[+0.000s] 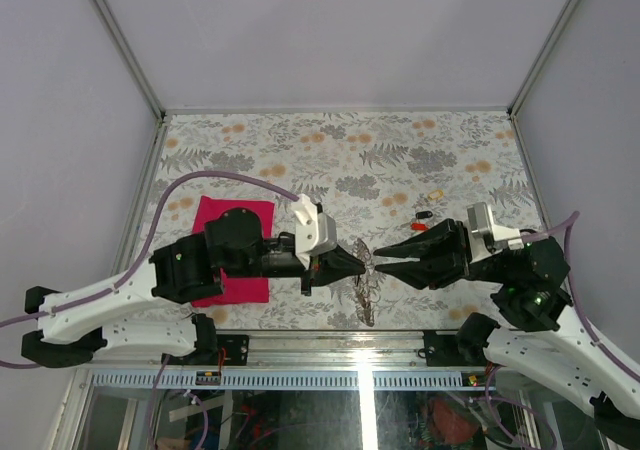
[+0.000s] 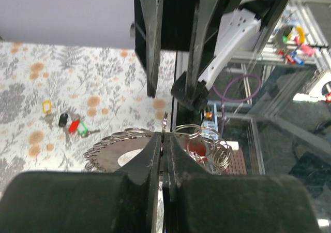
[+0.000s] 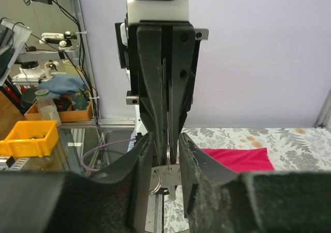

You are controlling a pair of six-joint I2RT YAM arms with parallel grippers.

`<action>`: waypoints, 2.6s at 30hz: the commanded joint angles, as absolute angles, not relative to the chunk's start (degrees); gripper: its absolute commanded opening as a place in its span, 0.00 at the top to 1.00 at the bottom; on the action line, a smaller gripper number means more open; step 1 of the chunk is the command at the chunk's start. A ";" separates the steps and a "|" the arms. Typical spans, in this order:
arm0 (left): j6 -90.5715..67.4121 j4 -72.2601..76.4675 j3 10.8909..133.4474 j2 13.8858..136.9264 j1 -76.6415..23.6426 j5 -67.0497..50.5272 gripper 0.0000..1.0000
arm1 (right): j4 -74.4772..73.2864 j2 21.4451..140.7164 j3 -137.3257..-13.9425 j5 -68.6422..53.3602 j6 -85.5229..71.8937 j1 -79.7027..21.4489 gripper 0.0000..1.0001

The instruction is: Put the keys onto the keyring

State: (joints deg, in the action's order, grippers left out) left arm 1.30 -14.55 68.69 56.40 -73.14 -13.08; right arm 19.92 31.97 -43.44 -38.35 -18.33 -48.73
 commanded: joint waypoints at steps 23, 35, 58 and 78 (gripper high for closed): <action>10.76 -60.38 99.04 75.05 -73.40 -3.52 1.00 | 1.23 40.28 -49.86 -42.50 -7.44 -48.77 0.57; 11.04 -60.24 100.27 75.92 -73.41 -3.49 1.00 | 5.03 43.06 -47.90 -43.66 -8.96 -48.77 0.62; 10.10 -37.50 82.62 59.05 -73.35 -10.32 0.75 | 8.72 39.80 -50.04 -44.96 -11.43 -48.74 1.00; 3.06 -12.89 64.48 48.82 -73.34 -5.70 0.72 | 21.33 36.83 -46.05 -39.67 -18.31 -48.77 1.00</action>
